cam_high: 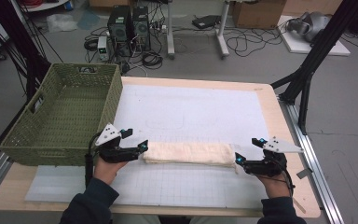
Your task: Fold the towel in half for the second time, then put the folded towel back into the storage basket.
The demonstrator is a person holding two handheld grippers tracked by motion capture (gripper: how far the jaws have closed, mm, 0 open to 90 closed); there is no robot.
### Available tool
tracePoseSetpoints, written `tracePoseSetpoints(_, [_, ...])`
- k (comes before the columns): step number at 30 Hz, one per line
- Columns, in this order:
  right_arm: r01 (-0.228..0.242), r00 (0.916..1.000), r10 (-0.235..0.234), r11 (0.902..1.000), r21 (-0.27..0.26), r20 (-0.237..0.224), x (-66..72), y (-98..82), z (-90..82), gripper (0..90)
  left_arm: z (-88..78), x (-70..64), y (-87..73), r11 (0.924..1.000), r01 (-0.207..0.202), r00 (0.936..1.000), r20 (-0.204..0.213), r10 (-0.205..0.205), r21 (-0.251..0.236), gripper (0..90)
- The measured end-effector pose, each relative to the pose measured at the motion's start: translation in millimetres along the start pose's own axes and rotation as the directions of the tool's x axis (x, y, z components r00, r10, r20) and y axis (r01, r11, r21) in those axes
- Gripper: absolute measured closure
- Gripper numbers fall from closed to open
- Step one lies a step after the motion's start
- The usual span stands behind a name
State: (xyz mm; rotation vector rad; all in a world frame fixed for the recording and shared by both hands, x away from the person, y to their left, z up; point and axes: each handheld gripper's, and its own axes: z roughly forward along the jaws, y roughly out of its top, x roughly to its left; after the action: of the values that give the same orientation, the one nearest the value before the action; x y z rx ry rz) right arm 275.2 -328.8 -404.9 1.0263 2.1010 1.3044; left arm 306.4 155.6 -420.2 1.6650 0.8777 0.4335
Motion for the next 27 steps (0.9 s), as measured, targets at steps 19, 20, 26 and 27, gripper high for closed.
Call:
tracePoseSetpoints(19, [0.017, 0.9999, -0.017, 0.9998, 0.015, -0.002, 0.4, -1.4, 3.2, 11.0, 0.8, 0.9, -1.7, 0.9999, -0.013, 0.9999, 0.003, 0.013, 0.006, 19.3])
tracePoseSetpoints(20, [0.016, 0.9999, -0.016, 0.9998, 0.011, 0.001, -0.1, -1.4, 3.3, 11.0, 0.8, 0.9, -1.9, 0.9999, -0.013, 0.9999, 0.000, 0.013, 0.006, 19.3])
tracePoseSetpoints(26, [0.009, 0.9999, -0.009, 0.9999, 0.008, 0.008, -0.7, -1.8, 2.8, 11.0, 0.8, 1.6, -2.3, 0.9997, -0.005, 0.9999, -0.013, 0.005, 0.025, 19.3])
tracePoseSetpoints(27, [0.006, 0.9999, -0.006, 0.9999, 0.012, 0.009, -0.6, -1.9, 2.7, 11.0, 2.3, 2.1, -2.9, 0.9993, 0.002, 0.9999, -0.016, -0.001, 0.036, 19.3])
